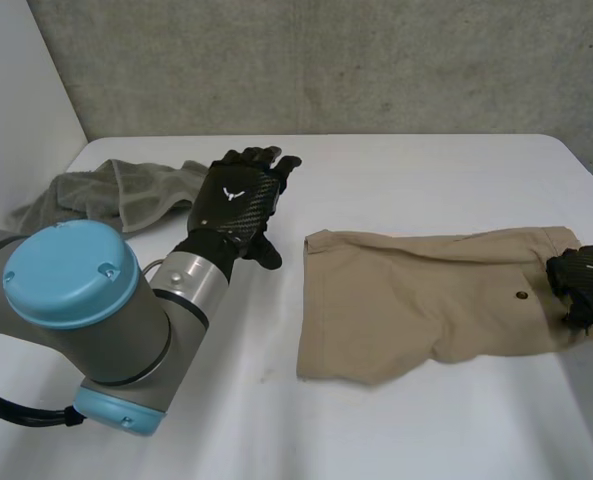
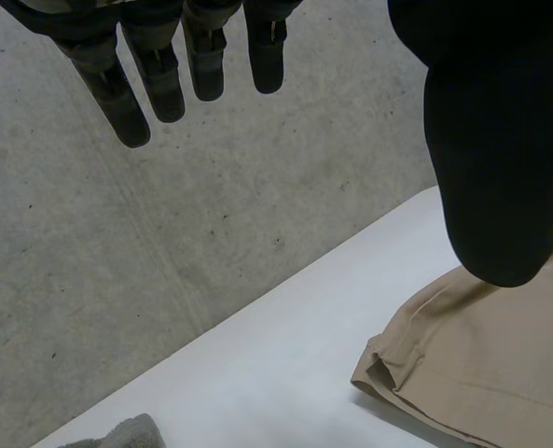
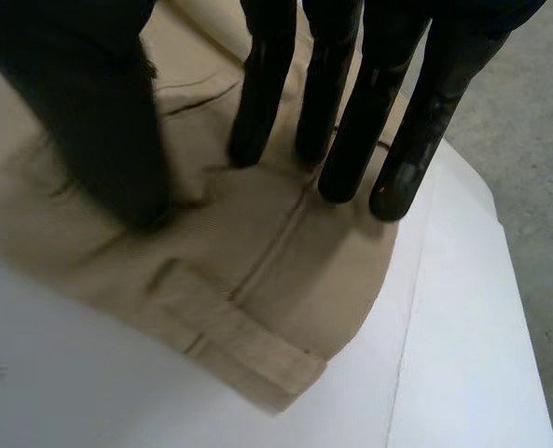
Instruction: Fold the laundry.
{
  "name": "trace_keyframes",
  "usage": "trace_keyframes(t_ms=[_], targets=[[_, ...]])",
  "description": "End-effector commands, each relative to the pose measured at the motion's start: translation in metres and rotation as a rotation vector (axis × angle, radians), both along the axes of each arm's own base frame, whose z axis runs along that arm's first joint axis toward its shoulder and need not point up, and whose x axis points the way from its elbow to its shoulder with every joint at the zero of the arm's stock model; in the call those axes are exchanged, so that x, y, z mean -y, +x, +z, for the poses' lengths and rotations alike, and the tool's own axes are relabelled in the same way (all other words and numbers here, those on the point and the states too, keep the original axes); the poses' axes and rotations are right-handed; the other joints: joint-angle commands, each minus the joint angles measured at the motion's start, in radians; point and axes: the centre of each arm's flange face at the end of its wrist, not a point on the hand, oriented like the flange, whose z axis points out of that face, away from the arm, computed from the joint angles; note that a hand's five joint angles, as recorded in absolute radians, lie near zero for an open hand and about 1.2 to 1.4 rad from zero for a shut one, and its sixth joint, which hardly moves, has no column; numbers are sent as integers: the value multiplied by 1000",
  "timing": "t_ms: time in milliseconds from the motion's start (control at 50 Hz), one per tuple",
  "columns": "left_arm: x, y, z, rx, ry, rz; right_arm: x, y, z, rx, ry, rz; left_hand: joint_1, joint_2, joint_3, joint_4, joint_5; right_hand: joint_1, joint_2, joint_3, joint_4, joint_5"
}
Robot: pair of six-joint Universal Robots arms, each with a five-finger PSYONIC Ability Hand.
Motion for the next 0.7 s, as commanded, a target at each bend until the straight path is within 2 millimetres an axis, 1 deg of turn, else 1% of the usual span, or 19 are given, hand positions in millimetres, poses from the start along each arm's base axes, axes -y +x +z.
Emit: trace_keyframes(t_ms=[20,140,180,200,220,260,280,340,380,400,460,500,540,560,580,640,700], targets=[[0,0,-1,1,2,0,11,-6,-4,-13,-32,-22,-39,-35,-41,-32,-49,659,535,552,554,586],[0,0,-1,1,0,1,12,-6,8,-38,-70,-24,-39,-35,-41,-32,-49,659,535,552,554,586],[0,0,0,-1,0,2,13,-5,17,-59,-97,-16,-39,-35,-41,-32,-49,659,535,552,554,586],[0,0,0,-1,0,2,13,-3,29,-94,-136,-3,-39,-35,-41,-32,-49,659,535,552,554,586],[0,1,1,-2,-1,2,12,-2,34,-113,-155,6,-39,-35,-41,-32,-49,659,535,552,554,586],[-1,1,1,-2,-1,2,10,2,41,-137,-177,21,-39,-35,-41,-32,-49,659,535,552,554,586],[-1,0,1,-3,-3,0,8,7,45,-152,-195,38,-39,-35,-41,-32,-49,659,535,552,554,586],[-2,1,2,-1,0,0,7,15,46,-151,-201,63,-39,-35,-41,-32,-49,659,535,552,554,586],[-3,2,1,1,0,1,5,19,45,-151,-199,76,-39,-35,-41,-32,-49,249,124,142,143,176],[-4,2,-1,3,6,-1,5,18,44,-151,-194,72,-39,-35,-41,-32,-49,95,-29,-12,-10,22],[-5,3,-2,6,8,-1,1,17,40,-146,-175,68,-39,-35,-41,-32,-49,-9,-133,-116,-114,-82],[-5,3,-2,7,9,-1,-2,13,34,-146,-153,58,-39,-35,-41,-32,-49,-149,-274,-256,-254,-222],[-5,3,-2,6,10,-1,-2,6,31,-146,-137,38,-39,-35,-41,-32,-49,-162,-286,-269,-267,-234],[-5,3,-2,6,10,-1,-1,-1,28,-145,-126,24,-39,-35,-41,-32,-49,-164,-289,-272,-270,-237],[-5,3,-2,6,10,-1,-1,-11,25,-142,-111,-5,-39,-35,-41,-32,-49,-167,-292,-275,-273,-240],[-7,1,-2,6,10,-7,1,-25,21,-138,-96,-35,-39,-35,-41,-32,-49,-162,-286,-269,-267,-235],[-9,0,-3,7,11,-13,2,-25,16,-128,-81,-28,-39,-35,-41,-32,-49,-144,-269,-251,-249,-217]])
